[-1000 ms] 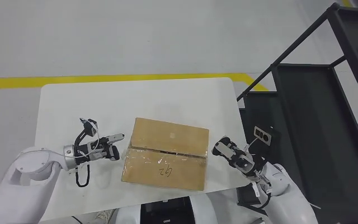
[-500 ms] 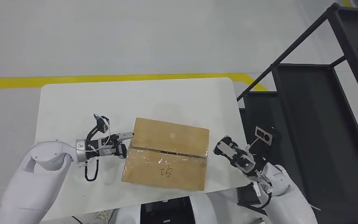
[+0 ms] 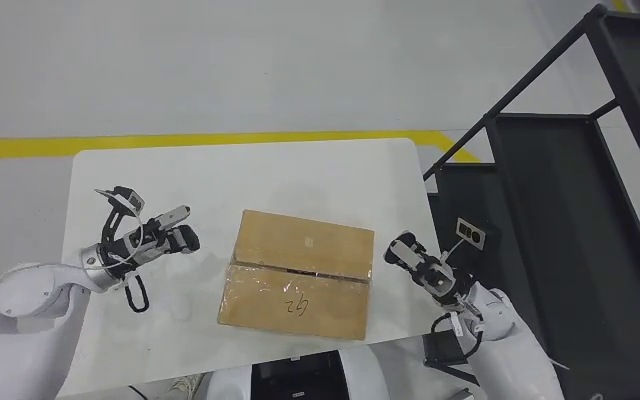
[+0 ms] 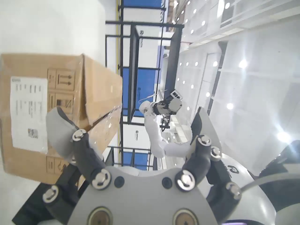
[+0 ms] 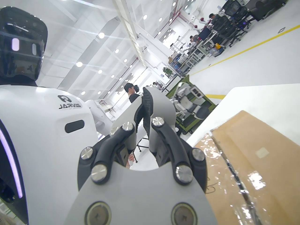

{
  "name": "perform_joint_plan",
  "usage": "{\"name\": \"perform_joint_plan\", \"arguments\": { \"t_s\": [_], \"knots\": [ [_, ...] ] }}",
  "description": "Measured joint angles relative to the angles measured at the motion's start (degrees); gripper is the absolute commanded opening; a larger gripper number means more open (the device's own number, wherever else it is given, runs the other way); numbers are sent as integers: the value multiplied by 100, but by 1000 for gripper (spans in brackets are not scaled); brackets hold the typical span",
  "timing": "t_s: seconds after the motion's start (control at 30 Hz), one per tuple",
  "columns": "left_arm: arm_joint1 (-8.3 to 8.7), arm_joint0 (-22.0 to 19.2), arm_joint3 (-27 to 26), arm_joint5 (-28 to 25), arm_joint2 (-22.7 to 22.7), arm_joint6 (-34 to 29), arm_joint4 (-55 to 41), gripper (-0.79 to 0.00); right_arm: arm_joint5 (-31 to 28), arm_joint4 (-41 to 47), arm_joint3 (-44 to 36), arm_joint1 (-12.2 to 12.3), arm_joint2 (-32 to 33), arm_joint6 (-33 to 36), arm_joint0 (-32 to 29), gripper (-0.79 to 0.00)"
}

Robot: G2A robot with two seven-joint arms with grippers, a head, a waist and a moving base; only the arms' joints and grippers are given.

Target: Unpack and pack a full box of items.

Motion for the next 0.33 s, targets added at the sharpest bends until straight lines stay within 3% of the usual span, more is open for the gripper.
{"name": "perform_joint_plan", "arguments": {
  "t_s": [0.2, 0.23, 0.27, 0.3, 0.33],
  "knots": [
    [-129, -80, -235, -373, 276, 1080, -358, 0, 0, -701, 765, -205, -94, -1022, 499, -785],
    [-158, -107, -237, -438, 352, 1269, -454, 0, 0, -900, 816, -238, -63, -1208, 529, -739],
    [-186, -132, -237, -514, 430, 1436, -549, 0, 0, -1110, 833, -272, -36, -1408, 535, -496],
    [-219, -161, -223, -628, 527, 1629, -627, 0, 0, -1382, 813, -318, -20, -1687, 518, -188],
    [-241, -178, -211, -709, 596, 1761, -645, 0, 0, -1577, 781, -351, -24, -1886, 495, 0]
  ]
}}
